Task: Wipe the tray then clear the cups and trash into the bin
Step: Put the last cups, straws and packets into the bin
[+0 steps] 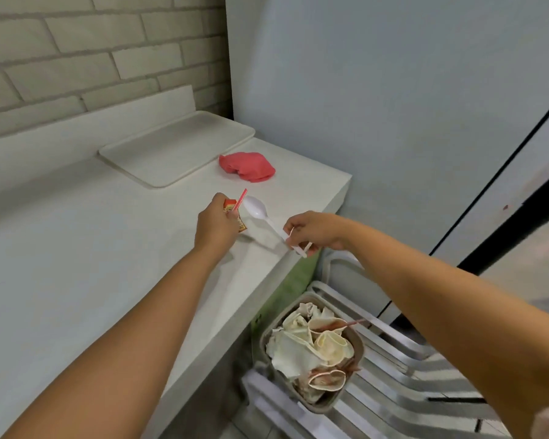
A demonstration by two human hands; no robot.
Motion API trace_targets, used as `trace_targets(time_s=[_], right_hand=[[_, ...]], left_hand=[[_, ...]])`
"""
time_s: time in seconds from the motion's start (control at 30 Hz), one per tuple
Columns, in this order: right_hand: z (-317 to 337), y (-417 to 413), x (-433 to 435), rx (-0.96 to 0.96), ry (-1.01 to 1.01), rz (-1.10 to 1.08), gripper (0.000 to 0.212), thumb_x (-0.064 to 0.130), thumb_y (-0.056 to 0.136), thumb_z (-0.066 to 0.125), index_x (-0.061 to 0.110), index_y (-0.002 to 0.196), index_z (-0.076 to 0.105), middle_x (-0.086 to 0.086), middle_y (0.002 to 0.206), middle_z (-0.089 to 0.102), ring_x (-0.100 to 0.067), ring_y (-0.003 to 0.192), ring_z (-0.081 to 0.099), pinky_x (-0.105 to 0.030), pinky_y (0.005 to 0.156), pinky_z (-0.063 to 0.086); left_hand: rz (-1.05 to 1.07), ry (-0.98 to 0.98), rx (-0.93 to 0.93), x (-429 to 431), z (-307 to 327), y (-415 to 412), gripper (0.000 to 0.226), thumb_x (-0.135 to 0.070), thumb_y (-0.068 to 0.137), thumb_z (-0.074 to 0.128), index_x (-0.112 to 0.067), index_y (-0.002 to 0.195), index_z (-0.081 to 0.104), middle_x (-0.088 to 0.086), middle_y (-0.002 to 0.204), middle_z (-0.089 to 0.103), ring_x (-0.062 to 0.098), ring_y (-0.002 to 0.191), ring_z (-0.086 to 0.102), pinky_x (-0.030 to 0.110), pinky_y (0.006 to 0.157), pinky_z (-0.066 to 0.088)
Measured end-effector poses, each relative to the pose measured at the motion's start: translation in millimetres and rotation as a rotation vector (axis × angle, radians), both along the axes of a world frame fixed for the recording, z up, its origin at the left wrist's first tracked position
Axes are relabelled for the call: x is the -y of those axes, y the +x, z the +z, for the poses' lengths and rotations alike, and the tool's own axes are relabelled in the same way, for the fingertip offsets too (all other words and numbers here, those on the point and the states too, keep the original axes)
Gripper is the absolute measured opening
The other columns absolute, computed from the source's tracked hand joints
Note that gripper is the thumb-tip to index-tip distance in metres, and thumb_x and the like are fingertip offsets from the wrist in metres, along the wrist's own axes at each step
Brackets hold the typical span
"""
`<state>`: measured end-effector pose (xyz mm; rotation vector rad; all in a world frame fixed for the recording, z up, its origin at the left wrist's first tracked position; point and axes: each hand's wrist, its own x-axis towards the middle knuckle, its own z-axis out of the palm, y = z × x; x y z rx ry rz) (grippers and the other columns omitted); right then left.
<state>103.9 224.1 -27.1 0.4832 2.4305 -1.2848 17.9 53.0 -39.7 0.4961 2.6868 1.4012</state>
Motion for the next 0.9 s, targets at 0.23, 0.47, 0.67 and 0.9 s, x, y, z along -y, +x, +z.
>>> trace_targets(time_s=[0.23,0.47,0.67,0.9], right_hand=[[-33.4,62.3,-57.7,0.160,-0.014,-0.037,0.015,0.003,0.093,0.051,0.015,0.086,0.055,-0.003,0.077,0.055,-0.012,0.065,0.050,-0.023,0.059,0.044],[-78.9,101.5,-77.9,0.288,0.273,-0.029,0.018,0.003,0.093,0.046,0.009,0.107,0.057,-0.003,0.071,0.056,-0.012,0.054,0.054,-0.019,0.050,0.043],[-124.5,102.7,-61.1,0.231,0.667,0.194,0.030,0.003,0.094,0.045,0.003,0.120,0.060,-0.012,0.123,0.060,-0.026,0.113,0.055,-0.027,0.086,0.045],[-154.6,95.9,-47.0,0.205,0.666,0.229,0.046,0.011,0.092,0.054,0.008,0.136,0.044,-0.012,0.137,0.047,-0.026,0.124,0.047,-0.033,0.101,0.039]], left_hand=[[-0.132,-0.027,-0.042,-39.8,-7.5,55.5,0.019,-0.012,0.098,0.042,-0.004,0.113,0.048,0.003,0.096,0.051,0.022,0.084,0.049,0.028,0.070,0.036],[-0.370,-0.081,-0.022,-57.6,-27.4,97.0,0.009,-0.019,0.099,0.040,-0.012,0.104,0.043,0.003,0.088,0.055,0.010,0.066,0.049,0.022,0.053,0.037],[-0.472,-0.166,0.135,-60.3,-56.6,119.5,0.019,-0.024,0.100,0.040,-0.013,0.115,0.039,0.001,0.085,0.055,0.008,0.064,0.051,0.023,0.054,0.043],[-0.392,-0.128,0.261,-55.9,-80.3,125.4,0.026,-0.020,0.097,0.047,-0.011,0.117,0.035,-0.004,0.080,0.055,0.008,0.049,0.052,0.018,0.048,0.044]])
